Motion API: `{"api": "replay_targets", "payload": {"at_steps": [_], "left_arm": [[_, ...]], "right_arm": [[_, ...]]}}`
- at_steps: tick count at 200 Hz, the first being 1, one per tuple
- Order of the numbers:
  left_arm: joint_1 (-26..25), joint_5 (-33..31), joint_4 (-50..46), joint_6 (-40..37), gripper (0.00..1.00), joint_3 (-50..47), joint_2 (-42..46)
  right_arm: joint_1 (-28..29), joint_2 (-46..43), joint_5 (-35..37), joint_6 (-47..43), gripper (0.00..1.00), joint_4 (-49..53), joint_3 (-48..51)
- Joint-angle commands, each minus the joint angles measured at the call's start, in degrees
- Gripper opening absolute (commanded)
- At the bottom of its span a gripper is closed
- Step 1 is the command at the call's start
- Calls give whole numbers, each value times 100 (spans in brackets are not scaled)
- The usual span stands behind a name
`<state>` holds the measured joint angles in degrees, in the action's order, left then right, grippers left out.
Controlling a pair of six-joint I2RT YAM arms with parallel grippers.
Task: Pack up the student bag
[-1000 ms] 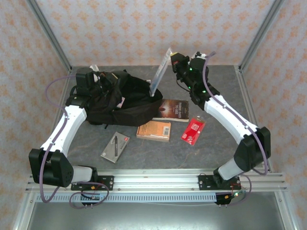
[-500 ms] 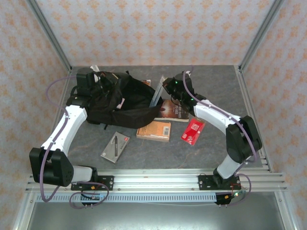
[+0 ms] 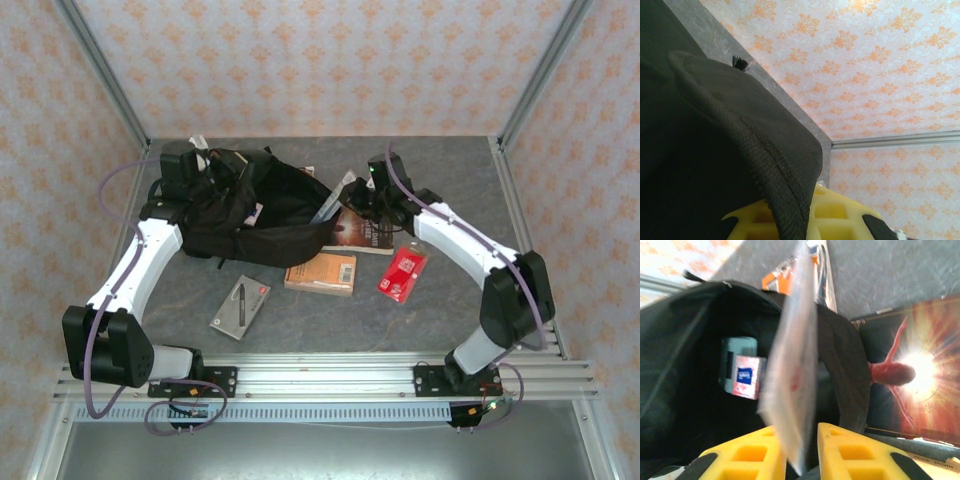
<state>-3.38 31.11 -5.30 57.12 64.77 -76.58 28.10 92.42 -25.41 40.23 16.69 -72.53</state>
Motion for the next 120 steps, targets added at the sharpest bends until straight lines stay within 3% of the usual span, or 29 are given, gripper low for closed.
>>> {"api": "replay_targets", "payload": {"at_steps": [1,81,120], "left_arm": [[-22,61,471,-52,0,49,79],[-31,79,512,-26,0,18,46],[-29,79,512,-43,0,0,54]], "right_arm": [[-155,327,-631,-41,26,314,-319],[-418,1064,-731,319,25,-119,-639],[-425,1217,-334,-235,10,97,-1164]]}}
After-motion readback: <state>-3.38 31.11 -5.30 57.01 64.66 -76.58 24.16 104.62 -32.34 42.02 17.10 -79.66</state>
